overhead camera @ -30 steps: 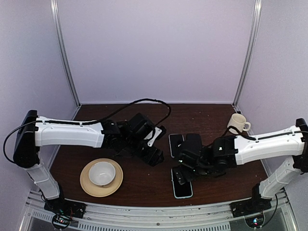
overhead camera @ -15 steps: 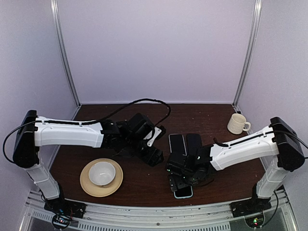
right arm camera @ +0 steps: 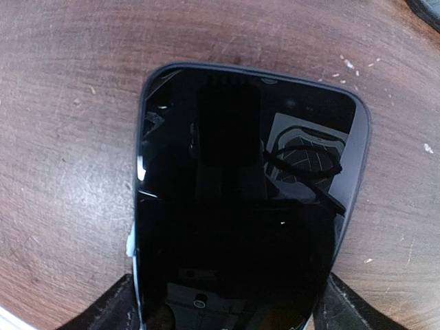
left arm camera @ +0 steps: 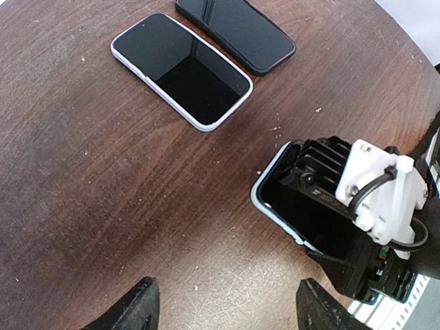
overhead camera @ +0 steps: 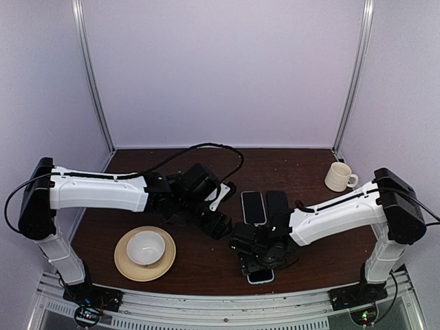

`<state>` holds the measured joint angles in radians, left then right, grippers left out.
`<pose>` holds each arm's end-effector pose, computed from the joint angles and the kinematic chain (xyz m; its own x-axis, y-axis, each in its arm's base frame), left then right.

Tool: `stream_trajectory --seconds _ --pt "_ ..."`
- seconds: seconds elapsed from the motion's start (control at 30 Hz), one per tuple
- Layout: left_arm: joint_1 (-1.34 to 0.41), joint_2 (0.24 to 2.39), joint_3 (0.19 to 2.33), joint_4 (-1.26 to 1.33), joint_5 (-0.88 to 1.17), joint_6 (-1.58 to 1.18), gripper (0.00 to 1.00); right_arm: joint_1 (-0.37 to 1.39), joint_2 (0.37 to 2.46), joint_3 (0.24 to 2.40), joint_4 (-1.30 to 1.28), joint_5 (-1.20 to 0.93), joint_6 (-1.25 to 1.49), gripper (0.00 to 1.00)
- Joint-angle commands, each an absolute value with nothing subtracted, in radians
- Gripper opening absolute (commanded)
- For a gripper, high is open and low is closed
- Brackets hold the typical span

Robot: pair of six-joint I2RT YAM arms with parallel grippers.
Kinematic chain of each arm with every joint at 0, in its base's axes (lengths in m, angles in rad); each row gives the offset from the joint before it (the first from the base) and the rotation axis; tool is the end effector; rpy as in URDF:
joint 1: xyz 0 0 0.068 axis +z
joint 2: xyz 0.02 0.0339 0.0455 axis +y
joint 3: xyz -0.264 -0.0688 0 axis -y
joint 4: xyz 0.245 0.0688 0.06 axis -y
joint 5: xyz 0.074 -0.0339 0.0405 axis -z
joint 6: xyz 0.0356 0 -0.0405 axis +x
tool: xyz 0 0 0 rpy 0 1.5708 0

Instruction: Put the phone into the phone case

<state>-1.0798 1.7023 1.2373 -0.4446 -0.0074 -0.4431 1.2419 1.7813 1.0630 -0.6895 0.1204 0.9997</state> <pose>0.1737 -0.3242 0.2325 -0.7134 0.4249 -0.5573 0.6352 0.7280 -0.2580 0.1064 0.2985 0.1477 -0.9574 -0.2195 -0.1874 -0.2363 0.9690 0.0725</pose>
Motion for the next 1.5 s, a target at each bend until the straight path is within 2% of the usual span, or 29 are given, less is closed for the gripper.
stream_trajectory --seconds 0.0,0.23,0.33,0.47,0.57,0.73,0.87,1.07,1.43,1.47 --pt "-1.074 1.689 1.233 -0.437 -0.011 -0.427 0.72 1.255 1.799 1.051 -0.754 0.159 1.001 0.77" --pt "-1.048 1.693 1.231 -0.414 0.062 -0.460 0.72 1.265 1.734 1.035 -0.689 0.200 0.959 0.56" --pt "-1.033 1.686 1.221 -0.381 0.102 -0.486 0.75 1.279 1.675 1.020 -0.651 0.264 0.932 0.51" --pt "-1.025 1.657 1.174 -0.248 0.180 -0.539 0.90 1.314 1.566 0.999 -0.587 0.382 0.874 0.48" --pt "-1.023 1.606 1.105 -0.081 0.233 -0.588 0.94 1.338 1.482 0.982 -0.542 0.475 0.822 0.47" --pt "-1.024 1.510 0.970 0.260 0.301 -0.662 0.96 1.365 1.382 0.961 -0.460 0.574 0.733 0.47" --pt "-1.024 1.497 0.957 0.295 0.284 -0.694 0.92 1.376 1.349 0.964 -0.415 0.602 0.669 0.47" --pt "-1.024 1.534 0.974 0.305 0.295 -0.725 0.75 1.396 1.341 0.983 -0.395 0.629 0.615 0.47" --pt "-1.024 1.550 0.985 0.319 0.395 -0.722 0.01 1.402 1.317 0.978 -0.374 0.644 0.572 0.48" --pt "-1.023 1.548 0.985 0.316 0.403 -0.717 0.00 1.402 1.309 0.974 -0.369 0.644 0.565 0.50"
